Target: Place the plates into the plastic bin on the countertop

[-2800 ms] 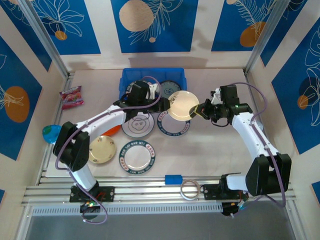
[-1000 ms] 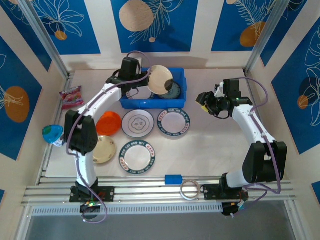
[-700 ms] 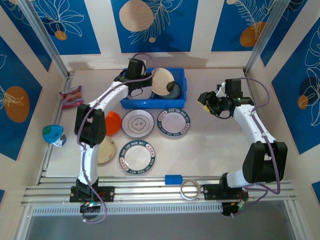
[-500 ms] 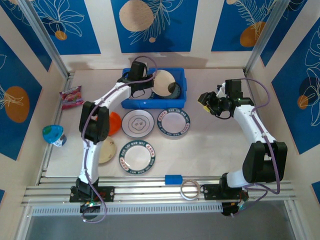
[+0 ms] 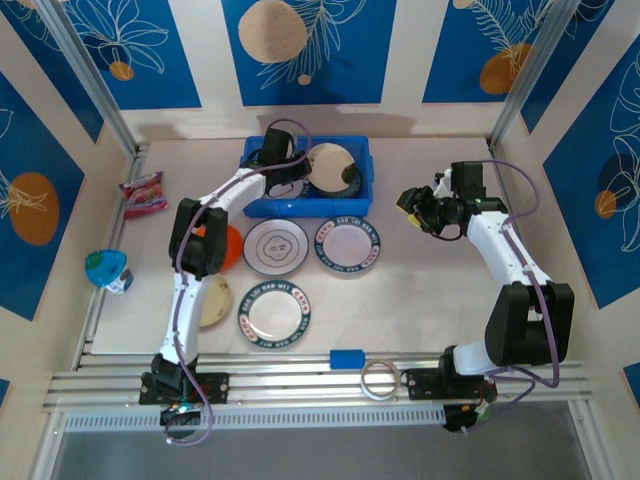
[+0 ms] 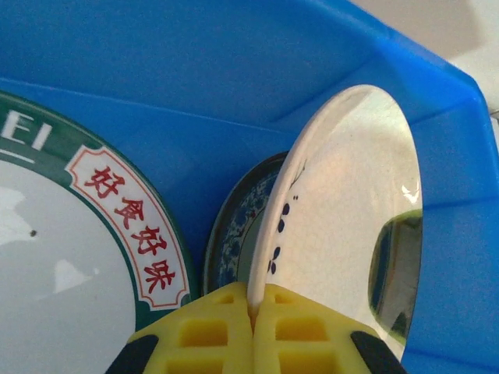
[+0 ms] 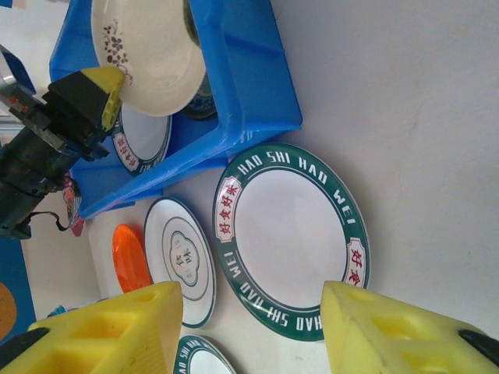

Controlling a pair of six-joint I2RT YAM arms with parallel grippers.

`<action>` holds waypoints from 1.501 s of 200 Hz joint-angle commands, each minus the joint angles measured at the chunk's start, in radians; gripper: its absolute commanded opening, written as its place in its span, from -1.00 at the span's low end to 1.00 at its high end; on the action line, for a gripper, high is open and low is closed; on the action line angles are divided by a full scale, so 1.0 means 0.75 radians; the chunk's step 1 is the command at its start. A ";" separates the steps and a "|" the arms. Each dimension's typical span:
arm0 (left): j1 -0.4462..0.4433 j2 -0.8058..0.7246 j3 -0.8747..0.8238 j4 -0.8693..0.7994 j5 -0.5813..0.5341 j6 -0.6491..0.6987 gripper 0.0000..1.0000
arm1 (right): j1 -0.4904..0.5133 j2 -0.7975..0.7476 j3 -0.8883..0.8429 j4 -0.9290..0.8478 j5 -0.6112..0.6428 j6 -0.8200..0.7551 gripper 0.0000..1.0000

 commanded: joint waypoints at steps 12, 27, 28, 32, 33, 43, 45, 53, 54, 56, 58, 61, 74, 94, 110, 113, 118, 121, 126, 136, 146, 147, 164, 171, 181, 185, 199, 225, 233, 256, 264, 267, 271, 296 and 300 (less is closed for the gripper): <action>0.013 0.044 0.065 0.061 0.104 -0.080 -1.00 | -0.010 -0.014 -0.018 0.006 -0.049 0.011 0.02; 0.011 0.054 0.065 0.063 0.117 -0.087 -1.00 | -0.005 -0.016 -0.026 0.013 -0.049 0.015 0.01; 0.010 0.055 0.065 0.063 0.118 -0.088 -1.00 | -0.005 -0.016 -0.027 0.014 -0.049 0.015 0.01; 0.010 0.058 0.065 0.066 0.120 -0.092 -1.00 | -0.005 -0.016 -0.029 0.016 -0.049 0.014 0.01; 0.011 0.059 0.065 0.066 0.122 -0.093 -1.00 | -0.005 -0.015 -0.030 0.014 -0.049 0.014 0.01; 0.010 0.070 0.073 0.064 0.127 -0.100 -1.00 | -0.005 -0.016 -0.032 0.013 -0.049 0.011 0.01; 0.010 0.072 0.077 0.061 0.128 -0.100 -1.00 | -0.005 -0.015 -0.032 0.013 -0.049 0.011 0.01; 0.010 0.086 0.094 0.043 0.135 -0.098 -1.00 | -0.007 -0.015 -0.034 0.013 -0.047 0.009 0.01; 0.009 0.088 0.097 0.040 0.136 -0.098 -1.00 | -0.007 -0.015 -0.034 0.014 -0.047 0.009 0.01; 0.010 0.093 0.105 0.034 0.138 -0.098 -1.00 | -0.007 -0.013 -0.034 0.015 -0.047 0.010 0.01; 0.010 0.098 0.113 0.028 0.142 -0.097 -1.00 | -0.007 -0.013 -0.036 0.015 -0.047 0.009 0.01; 0.010 0.107 0.126 0.018 0.145 -0.095 -1.00 | -0.007 -0.013 -0.036 0.015 -0.047 0.009 0.02; 0.009 0.131 0.157 -0.014 0.152 -0.096 -1.00 | -0.007 -0.011 -0.040 0.023 -0.051 0.011 0.01; 0.006 0.134 0.154 -0.013 0.146 -0.093 -0.85 | -0.005 -0.011 -0.046 0.031 -0.058 0.017 0.01; 0.002 0.134 0.162 -0.029 0.138 -0.078 -0.65 | -0.005 -0.014 -0.049 0.035 -0.058 0.017 0.01; 0.000 0.134 0.163 -0.035 0.136 -0.074 -0.62 | -0.005 -0.013 -0.049 0.036 -0.058 0.018 0.01; 0.000 0.135 0.164 -0.041 0.134 -0.073 -0.55 | -0.006 -0.013 -0.050 0.037 -0.058 0.017 0.01; 0.000 0.133 0.167 -0.046 0.133 -0.070 -0.50 | -0.005 -0.014 -0.050 0.038 -0.056 0.019 0.01; 0.000 0.133 0.169 -0.052 0.130 -0.068 -0.43 | -0.005 -0.013 -0.049 0.039 -0.056 0.018 0.01; -0.003 0.132 0.173 -0.068 0.122 -0.060 -0.26 | -0.005 -0.015 -0.049 0.041 -0.059 0.023 0.01; -0.005 0.129 0.181 -0.092 0.105 -0.045 -0.16 | -0.005 -0.017 -0.050 0.044 -0.062 0.027 0.01; -0.005 0.129 0.181 -0.093 0.104 -0.044 -0.15 | -0.005 -0.019 -0.051 0.044 -0.063 0.027 0.01; -0.004 0.118 0.196 -0.135 0.072 -0.015 -0.01 | -0.002 -0.031 -0.048 0.040 -0.048 0.024 0.01; -0.004 0.114 0.200 -0.145 0.061 -0.002 0.00 | -0.001 -0.032 -0.047 0.040 -0.042 0.021 0.01; -0.004 0.107 0.206 -0.166 0.044 0.014 0.03 | -0.002 -0.039 -0.047 0.036 -0.036 0.018 0.01; -0.004 0.104 0.206 -0.173 0.040 0.018 0.04 | -0.001 -0.041 -0.047 0.034 -0.033 0.017 0.01; -0.004 0.093 0.208 -0.190 0.019 0.038 0.05 | 0.001 -0.045 -0.048 0.028 -0.026 0.013 0.01; -0.004 0.068 0.199 -0.206 -0.019 0.059 0.02 | 0.003 -0.057 -0.059 0.031 -0.022 0.015 0.01; -0.005 0.057 0.189 -0.202 -0.040 0.059 -0.03 | 0.003 -0.059 -0.059 0.032 -0.019 0.015 0.01; -0.006 0.007 0.128 -0.143 -0.097 0.067 -0.13 | 0.005 -0.058 -0.063 0.033 -0.019 0.015 0.01; -0.004 -0.002 0.121 -0.130 -0.107 0.069 -0.16 | 0.005 -0.060 -0.067 0.037 -0.016 0.015 0.01; -0.004 -0.003 0.115 -0.126 -0.110 0.070 -0.18 | 0.005 -0.061 -0.069 0.038 -0.017 0.015 0.01; -0.007 -0.007 0.115 -0.118 -0.112 0.071 -0.20 | 0.005 -0.057 -0.069 0.039 -0.017 0.017 0.01; -0.006 -0.001 0.106 -0.088 -0.111 0.064 -0.33 | 0.007 -0.046 -0.070 0.044 -0.017 0.019 0.01; -0.006 0.001 0.105 -0.085 -0.108 0.062 -0.36 | 0.008 -0.045 -0.069 0.043 -0.018 0.019 0.01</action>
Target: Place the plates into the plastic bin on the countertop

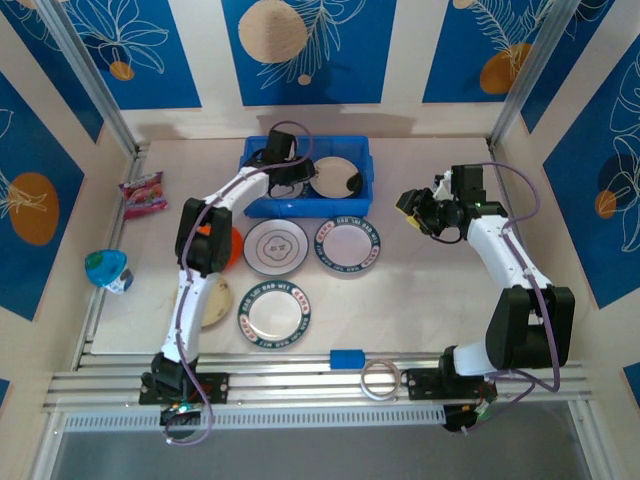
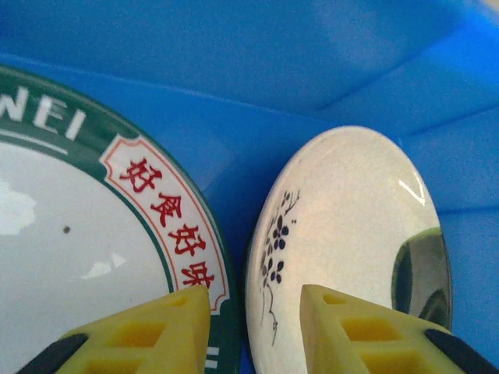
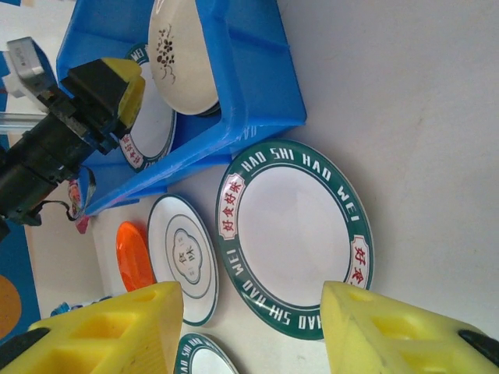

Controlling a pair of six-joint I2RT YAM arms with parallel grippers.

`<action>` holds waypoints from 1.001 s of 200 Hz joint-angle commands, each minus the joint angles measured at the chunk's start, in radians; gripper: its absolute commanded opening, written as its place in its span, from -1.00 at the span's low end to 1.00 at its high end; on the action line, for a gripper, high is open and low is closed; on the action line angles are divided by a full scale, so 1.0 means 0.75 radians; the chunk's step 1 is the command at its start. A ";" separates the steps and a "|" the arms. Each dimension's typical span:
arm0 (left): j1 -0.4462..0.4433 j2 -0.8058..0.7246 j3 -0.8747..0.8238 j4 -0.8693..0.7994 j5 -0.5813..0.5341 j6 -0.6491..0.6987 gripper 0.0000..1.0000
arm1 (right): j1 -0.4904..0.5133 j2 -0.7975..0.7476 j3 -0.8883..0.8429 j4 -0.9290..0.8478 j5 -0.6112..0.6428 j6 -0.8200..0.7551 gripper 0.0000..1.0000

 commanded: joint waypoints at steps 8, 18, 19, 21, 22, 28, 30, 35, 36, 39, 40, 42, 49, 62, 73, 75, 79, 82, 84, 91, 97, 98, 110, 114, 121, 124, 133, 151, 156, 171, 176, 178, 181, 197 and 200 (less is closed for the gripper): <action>-0.004 -0.064 -0.018 0.066 -0.029 0.005 -0.41 | 0.009 -0.011 -0.016 0.002 -0.005 0.009 0.01; -0.005 -0.056 -0.016 0.072 -0.023 -0.002 -0.48 | 0.010 -0.004 -0.016 0.002 -0.001 0.009 0.01; -0.005 -0.056 -0.016 0.072 -0.022 -0.003 -0.49 | 0.011 -0.004 -0.016 0.002 -0.001 0.010 0.01; -0.005 -0.054 -0.016 0.075 -0.021 -0.004 -0.51 | 0.011 -0.003 -0.016 0.002 -0.001 0.010 0.01; -0.005 -0.053 -0.016 0.076 -0.020 -0.005 -0.52 | 0.011 -0.003 -0.016 0.002 -0.001 0.010 0.01; -0.005 -0.045 -0.017 0.076 -0.017 -0.007 -0.55 | 0.011 0.002 -0.014 0.000 -0.002 0.010 0.01; -0.005 -0.044 -0.017 0.079 -0.015 -0.008 -0.57 | 0.012 0.003 -0.013 -0.001 -0.001 0.008 0.01; -0.006 -0.037 -0.017 0.081 -0.013 -0.010 -0.59 | 0.011 0.006 -0.011 -0.003 -0.001 0.007 0.00; -0.005 -0.036 -0.016 0.080 -0.013 -0.010 -0.59 | 0.011 0.007 -0.010 -0.003 -0.001 0.007 0.00; -0.005 -0.032 -0.016 0.080 -0.011 -0.012 -0.60 | 0.011 0.009 -0.010 -0.004 -0.001 0.006 0.01; -0.005 -0.031 -0.016 0.081 -0.011 -0.012 -0.61 | 0.011 0.011 -0.008 -0.005 -0.001 0.006 0.00; -0.005 -0.029 -0.016 0.080 -0.010 -0.014 -0.61 | 0.011 0.013 -0.008 -0.007 -0.001 0.006 0.00; -0.004 -0.022 -0.016 0.082 -0.007 -0.015 -0.63 | 0.010 0.016 -0.006 -0.009 -0.001 0.005 0.00; -0.005 -0.009 -0.016 0.085 0.002 -0.020 -0.64 | 0.013 0.016 -0.002 -0.013 0.003 0.004 0.00; -0.005 0.003 -0.016 0.089 0.009 -0.024 -0.67 | 0.013 0.017 -0.001 -0.013 0.005 0.005 0.00; -0.005 0.004 -0.016 0.089 0.010 -0.024 -0.67 | 0.013 0.017 -0.001 -0.014 0.004 0.005 0.00; -0.005 0.009 -0.016 0.091 0.011 -0.024 -0.68 | 0.014 0.018 0.000 -0.014 0.005 0.005 0.00; -0.006 0.012 -0.013 0.090 0.012 -0.024 -0.68 | 0.014 0.019 0.001 -0.013 0.005 0.005 0.00; -0.005 0.013 -0.014 0.092 0.012 -0.024 -0.68 | 0.014 0.020 0.001 -0.013 0.005 0.005 0.00; -0.005 0.020 -0.014 0.092 0.015 -0.026 -0.70 | 0.015 0.022 0.003 -0.016 0.007 0.006 0.00; -0.005 0.026 -0.016 0.094 0.020 -0.026 -0.70 | 0.017 0.025 0.004 -0.017 0.007 0.004 0.00; -0.005 0.026 -0.016 0.093 0.020 -0.028 -0.71 | 0.017 0.025 0.006 -0.017 0.007 0.004 0.00; -0.005 0.034 -0.019 0.100 0.026 -0.027 -0.73 | 0.018 0.030 0.006 -0.018 0.005 0.003 0.00; -0.006 0.038 -0.020 0.101 0.026 -0.028 -0.74 | 0.019 0.032 0.007 -0.020 0.007 0.003 0.00; -0.007 0.043 -0.020 0.105 0.031 -0.029 -0.76 | 0.019 0.033 0.005 -0.018 0.008 0.001 0.00; -0.008 0.045 -0.020 0.106 0.031 -0.030 -0.77 | 0.020 0.034 0.005 -0.020 0.009 0.002 0.00; -0.009 0.051 -0.019 0.109 0.034 -0.030 -0.78 | 0.023 0.039 0.005 -0.018 0.009 0.001 0.00; -0.014 0.062 -0.017 0.113 0.039 -0.033 -0.80 | 0.027 0.049 0.007 -0.022 0.007 0.001 0.00; -0.015 0.064 -0.017 0.113 0.039 -0.033 -0.81 | 0.029 0.051 0.008 -0.022 0.007 0.001 0.01; -0.018 0.069 -0.016 0.113 0.041 -0.034 -0.81 | 0.031 0.055 0.011 -0.022 0.007 0.003 0.00; -0.018 0.070 -0.016 0.113 0.042 -0.035 -0.82 | 0.034 0.057 0.013 -0.023 0.007 0.002 0.00; -0.018 0.070 -0.017 0.113 0.043 -0.035 -0.82 | 0.034 0.057 0.013 -0.024 0.006 0.001 0.00; -0.017 0.070 -0.020 0.115 0.043 -0.035 -0.82 | 0.033 0.059 0.015 -0.025 0.007 0.001 0.00; -0.019 0.071 -0.020 0.122 0.049 -0.038 -0.83 | 0.036 0.063 0.025 -0.028 0.008 -0.003 0.00; -0.019 0.072 -0.018 0.123 0.049 -0.039 -0.83 | 0.036 0.064 0.027 -0.030 0.008 -0.003 0.00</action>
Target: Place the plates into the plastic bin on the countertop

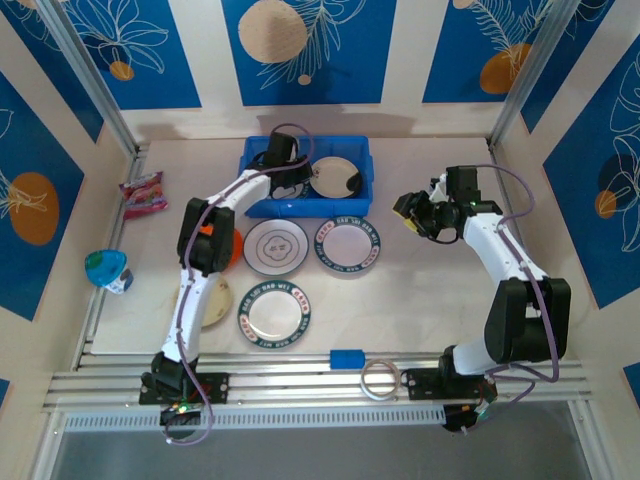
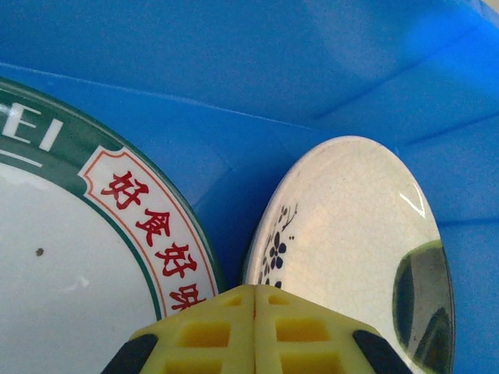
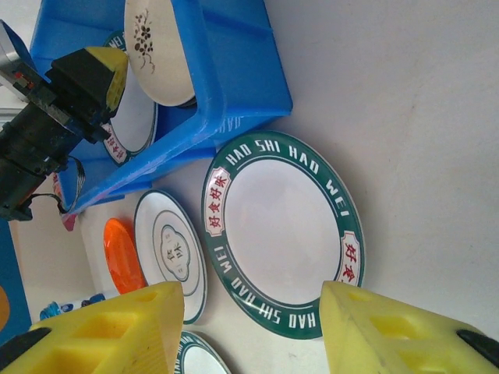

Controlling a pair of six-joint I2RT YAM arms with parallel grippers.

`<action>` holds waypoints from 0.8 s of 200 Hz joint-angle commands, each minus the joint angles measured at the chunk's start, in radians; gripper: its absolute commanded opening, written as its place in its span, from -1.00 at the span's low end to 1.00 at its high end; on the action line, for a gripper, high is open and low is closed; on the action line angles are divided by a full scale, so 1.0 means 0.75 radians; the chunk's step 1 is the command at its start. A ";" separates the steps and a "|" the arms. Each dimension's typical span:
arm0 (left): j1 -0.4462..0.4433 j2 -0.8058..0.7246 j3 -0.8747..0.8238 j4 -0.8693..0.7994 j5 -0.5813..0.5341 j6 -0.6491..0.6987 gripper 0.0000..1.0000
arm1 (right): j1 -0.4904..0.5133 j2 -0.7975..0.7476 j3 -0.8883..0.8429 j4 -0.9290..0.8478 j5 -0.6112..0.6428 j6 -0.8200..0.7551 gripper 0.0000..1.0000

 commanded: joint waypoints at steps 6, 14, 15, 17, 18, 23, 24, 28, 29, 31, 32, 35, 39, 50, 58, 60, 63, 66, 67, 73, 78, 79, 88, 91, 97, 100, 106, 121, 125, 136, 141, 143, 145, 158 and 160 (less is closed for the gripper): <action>-0.009 0.030 -0.001 0.029 0.032 -0.010 -0.83 | 0.008 0.013 0.032 -0.028 -0.003 -0.006 0.00; -0.009 0.035 0.009 0.023 0.034 -0.008 -0.83 | 0.008 0.015 0.034 -0.033 -0.002 -0.008 0.00; -0.009 0.035 0.009 0.024 0.034 -0.008 -0.84 | 0.008 0.015 0.034 -0.032 -0.002 -0.009 0.00; -0.009 0.037 0.011 0.023 0.034 -0.008 -0.84 | 0.008 0.017 0.034 -0.032 -0.003 -0.009 0.00; -0.009 0.037 0.011 0.021 0.034 -0.008 -0.84 | 0.008 0.016 0.034 -0.032 -0.002 -0.009 0.00; -0.010 0.042 0.017 0.017 0.035 -0.009 -0.85 | 0.007 0.015 0.034 -0.031 -0.002 -0.008 0.00; -0.009 0.043 0.019 0.016 0.035 -0.009 -0.85 | 0.007 0.015 0.034 -0.032 -0.003 -0.009 0.00; -0.010 0.048 0.024 0.010 0.039 -0.008 -0.86 | 0.007 0.017 0.034 -0.032 -0.003 -0.009 0.00; -0.011 0.049 0.025 0.009 0.039 -0.008 -0.86 | 0.008 0.017 0.034 -0.033 -0.002 -0.009 0.00; -0.011 0.051 0.027 0.009 0.042 -0.009 -0.87 | 0.008 0.017 0.034 -0.034 -0.003 -0.011 0.00; -0.011 0.053 0.029 0.008 0.041 -0.008 -0.87 | 0.008 0.017 0.034 -0.034 -0.003 -0.011 0.00; -0.011 0.056 0.032 0.007 0.044 -0.008 -0.88 | 0.007 0.018 0.034 -0.036 -0.004 -0.011 0.00; -0.011 0.058 0.032 0.005 0.044 -0.010 -0.88 | 0.008 0.019 0.034 -0.037 -0.004 -0.013 0.00; -0.015 0.063 0.031 0.010 0.044 -0.016 -0.89 | 0.005 0.021 0.034 -0.042 -0.004 -0.014 0.00; -0.017 0.064 0.029 0.012 0.044 -0.018 -0.89 | 0.006 0.021 0.030 -0.041 -0.004 -0.014 0.00; -0.019 0.065 0.029 0.013 0.043 -0.018 -0.89 | 0.005 0.021 0.030 -0.042 -0.004 -0.015 0.00; -0.021 0.067 0.028 0.014 0.042 -0.019 -0.89 | 0.003 0.022 0.029 -0.043 -0.005 -0.015 0.00; -0.023 0.067 0.029 0.015 0.042 -0.017 -0.89 | 0.003 0.021 0.028 -0.041 -0.006 -0.015 0.00; -0.024 0.067 0.029 0.014 0.042 -0.017 -0.89 | 0.003 0.022 0.028 -0.042 -0.007 -0.015 0.00; -0.027 0.067 0.031 0.012 0.040 -0.013 -0.89 | 0.002 0.020 0.026 -0.041 -0.008 -0.015 0.00; -0.029 0.067 0.034 0.010 0.039 -0.010 -0.89 | 0.000 0.019 0.026 -0.039 -0.009 -0.014 0.00; -0.029 0.067 0.034 0.011 0.038 -0.010 -0.89 | 0.001 0.019 0.025 -0.037 -0.008 -0.015 0.00; -0.029 0.063 0.032 0.008 0.033 -0.011 -0.89 | -0.002 0.020 0.026 -0.036 -0.010 -0.015 -0.01; -0.029 0.060 0.034 0.007 0.030 -0.011 -0.89 | -0.001 0.019 0.026 -0.035 -0.010 -0.014 -0.01; -0.029 0.056 0.032 0.002 0.027 -0.009 -0.89 | -0.004 0.018 0.026 -0.032 -0.012 -0.013 0.00; -0.029 0.052 0.033 -0.001 0.024 -0.008 -0.89 | -0.003 0.017 0.026 -0.031 -0.014 -0.013 -0.01; -0.029 0.045 0.033 -0.003 0.020 -0.008 -0.87 | -0.003 0.018 0.026 -0.026 -0.016 -0.014 -0.01; -0.028 0.025 0.034 -0.006 0.012 -0.006 -0.82 | -0.003 0.019 0.023 -0.017 -0.019 -0.013 -0.01; -0.027 0.019 0.035 -0.007 0.011 -0.004 -0.79 | -0.003 0.021 0.022 -0.016 -0.022 -0.015 -0.01; -0.027 -0.001 0.047 -0.018 0.009 0.005 -0.73 | -0.001 0.027 0.017 -0.010 -0.025 -0.019 -0.03; -0.027 -0.011 0.054 -0.023 0.004 0.010 -0.68 | -0.001 0.030 0.012 -0.009 -0.024 -0.021 -0.05; -0.027 -0.015 0.056 -0.025 0.004 0.011 -0.65 | -0.001 0.030 0.010 -0.008 -0.024 -0.023 -0.05; -0.027 -0.018 0.058 -0.028 0.003 0.013 -0.63 | -0.001 0.029 0.007 -0.006 -0.024 -0.023 -0.06; -0.027 -0.042 0.084 -0.047 -0.004 0.028 -0.47 | -0.001 0.033 -0.018 0.009 -0.024 -0.029 -0.08; -0.027 -0.046 0.088 -0.050 -0.005 0.033 -0.44 | -0.001 0.033 -0.021 0.010 -0.024 -0.031 -0.08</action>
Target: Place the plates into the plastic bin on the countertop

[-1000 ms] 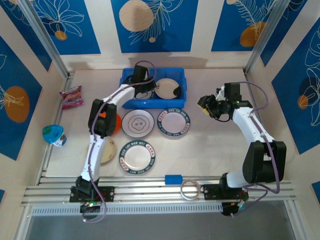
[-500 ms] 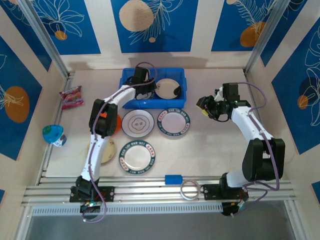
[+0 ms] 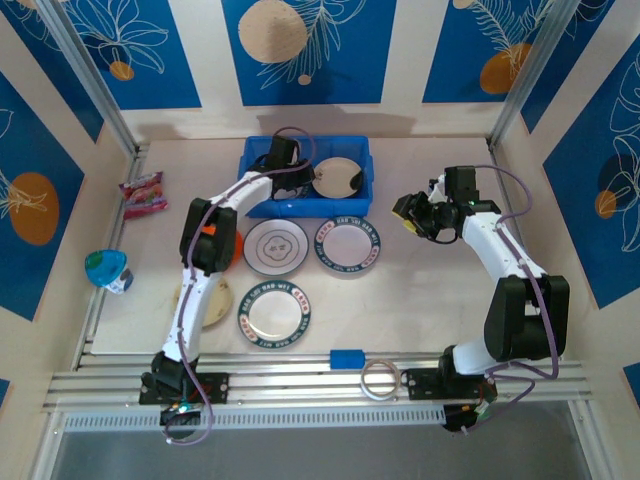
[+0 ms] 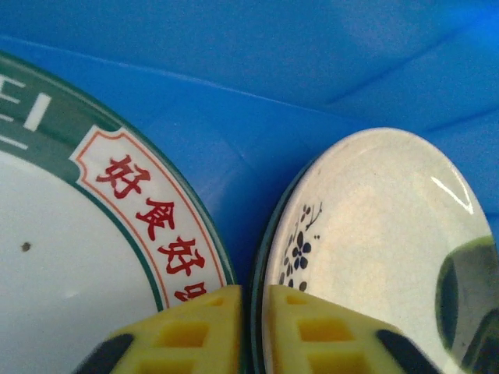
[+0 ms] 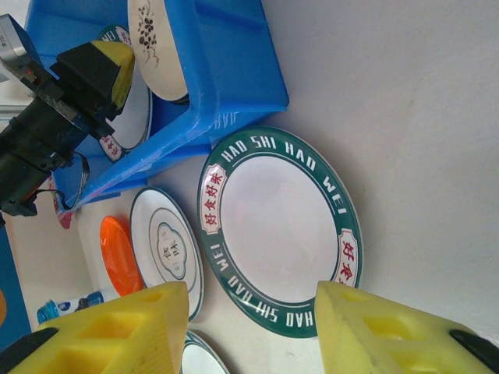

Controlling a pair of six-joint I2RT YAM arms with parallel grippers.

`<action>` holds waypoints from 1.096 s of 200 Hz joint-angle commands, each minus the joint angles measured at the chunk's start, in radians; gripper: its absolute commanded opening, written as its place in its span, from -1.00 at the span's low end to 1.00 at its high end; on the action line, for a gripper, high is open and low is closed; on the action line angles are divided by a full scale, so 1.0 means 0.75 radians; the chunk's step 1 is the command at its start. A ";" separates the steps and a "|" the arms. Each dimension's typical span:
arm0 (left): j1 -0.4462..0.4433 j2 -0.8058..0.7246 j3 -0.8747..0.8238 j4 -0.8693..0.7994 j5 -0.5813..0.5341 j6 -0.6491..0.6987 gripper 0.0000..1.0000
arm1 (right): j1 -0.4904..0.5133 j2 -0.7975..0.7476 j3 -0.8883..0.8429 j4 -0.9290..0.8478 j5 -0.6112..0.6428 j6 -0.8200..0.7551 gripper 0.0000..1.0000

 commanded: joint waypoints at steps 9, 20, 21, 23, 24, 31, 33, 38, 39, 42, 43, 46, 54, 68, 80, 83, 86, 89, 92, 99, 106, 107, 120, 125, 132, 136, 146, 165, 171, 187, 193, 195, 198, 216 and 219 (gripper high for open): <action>-0.014 -0.095 0.091 -0.058 -0.013 0.045 -0.28 | -0.002 0.020 -0.041 0.018 -0.023 -0.027 -0.09; -0.015 -0.127 0.102 -0.076 -0.018 0.058 -0.07 | 0.000 0.028 -0.063 0.026 -0.027 -0.033 -0.09; -0.015 -0.129 0.102 -0.076 -0.018 0.060 -0.06 | 0.000 0.028 -0.065 0.026 -0.027 -0.034 -0.09; -0.015 -0.137 0.102 -0.079 -0.021 0.060 -0.03 | 0.000 0.031 -0.069 0.027 -0.027 -0.035 -0.09; -0.015 -0.141 0.101 -0.081 -0.021 0.060 -0.02 | 0.001 0.032 -0.071 0.027 -0.026 -0.035 -0.09; -0.015 -0.171 0.091 -0.082 -0.023 0.071 0.07 | 0.004 0.033 -0.086 0.028 -0.027 -0.039 -0.09; -0.015 -0.180 0.089 -0.084 -0.024 0.072 0.12 | 0.005 0.034 -0.091 0.028 -0.026 -0.041 -0.09; -0.015 -0.200 0.077 -0.086 -0.026 0.076 0.20 | 0.006 0.034 -0.103 0.028 -0.022 -0.043 -0.09; -0.016 -0.206 0.073 -0.086 -0.027 0.076 0.21 | 0.006 0.034 -0.107 0.028 -0.020 -0.043 -0.09; -0.017 -0.221 0.068 -0.088 -0.029 0.079 0.25 | 0.007 0.035 -0.113 0.029 -0.019 -0.045 -0.09; -0.017 -0.228 0.064 -0.089 -0.029 0.079 0.27 | 0.008 0.035 -0.115 0.030 -0.019 -0.046 -0.09; -0.016 -0.245 0.055 -0.089 -0.031 0.081 0.37 | 0.010 0.033 -0.124 0.030 -0.019 -0.047 -0.09; -0.016 -0.291 0.017 -0.096 -0.041 0.084 0.89 | 0.012 0.034 -0.144 0.032 -0.019 -0.049 -0.09; -0.021 -0.391 -0.062 -0.127 -0.083 0.092 1.00 | 0.018 0.030 -0.182 0.044 -0.020 -0.051 -0.08; -0.023 -0.488 -0.144 -0.141 -0.097 0.091 0.99 | 0.026 0.034 -0.206 0.050 -0.021 -0.051 -0.08; -0.023 -0.516 -0.182 -0.132 -0.095 0.091 0.99 | 0.029 0.036 -0.212 0.052 -0.021 -0.050 -0.08; -0.023 -0.543 -0.216 -0.112 -0.084 0.089 1.00 | 0.032 0.038 -0.218 0.056 -0.021 -0.048 -0.08; -0.023 -0.575 -0.254 -0.094 -0.072 0.088 0.99 | 0.037 0.040 -0.223 0.060 -0.025 -0.048 -0.08; -0.023 -0.606 -0.299 -0.061 -0.060 0.081 0.99 | 0.042 0.042 -0.230 0.066 -0.027 -0.046 -0.08; -0.023 -0.672 -0.424 0.005 -0.031 0.058 0.99 | 0.054 0.048 -0.242 0.079 -0.027 -0.044 -0.08; -0.023 -0.749 -0.529 0.061 0.001 0.026 1.00 | 0.071 0.059 -0.251 0.092 -0.026 -0.044 -0.08; -0.023 -0.758 -0.552 0.069 0.005 0.020 0.99 | 0.073 0.062 -0.252 0.094 -0.026 -0.045 -0.08; -0.023 -0.881 -0.748 0.143 0.069 -0.052 1.00 | 0.100 0.095 -0.255 0.106 -0.018 -0.042 -0.09; -0.025 -0.922 -0.809 0.164 0.093 -0.072 0.99 | 0.109 0.110 -0.256 0.108 -0.017 -0.041 -0.09; -0.027 -0.987 -0.890 0.165 0.118 -0.089 0.99 | 0.119 0.130 -0.257 0.115 -0.016 -0.041 -0.10; -0.031 -1.024 -0.926 0.155 0.122 -0.098 1.00 | 0.127 0.140 -0.257 0.117 -0.012 -0.041 -0.11; -0.049 -1.111 -1.012 0.147 0.118 -0.080 0.99 | 0.141 0.164 -0.254 0.120 0.000 -0.039 -0.12; -0.131 -1.276 -1.113 0.060 0.002 0.037 0.99 | 0.159 0.208 -0.242 0.112 0.013 -0.044 -0.14; -0.156 -1.310 -1.123 0.018 -0.042 0.060 1.00 | 0.161 0.221 -0.238 0.114 0.014 -0.045 -0.14; -0.184 -1.370 -1.166 -0.015 -0.061 0.056 1.00 | 0.170 0.259 -0.222 0.117 0.011 -0.052 -0.14; -0.188 -1.386 -1.192 -0.001 -0.056 0.038 1.00 | 0.172 0.274 -0.214 0.114 0.011 -0.058 -0.15; -0.187 -1.391 -1.203 0.008 -0.054 0.030 1.00 | 0.174 0.279 -0.211 0.114 0.013 -0.060 -0.15; -0.187 -1.396 -1.220 0.023 -0.042 0.023 1.00 | 0.176 0.285 -0.208 0.116 0.013 -0.062 -0.16; -0.194 -1.399 -1.279 0.082 0.015 -0.020 1.00 | 0.179 0.330 -0.191 0.121 0.004 -0.068 -0.23; -0.198 -1.397 -1.286 0.090 0.019 -0.025 1.00 | 0.180 0.337 -0.189 0.125 0.000 -0.069 -0.26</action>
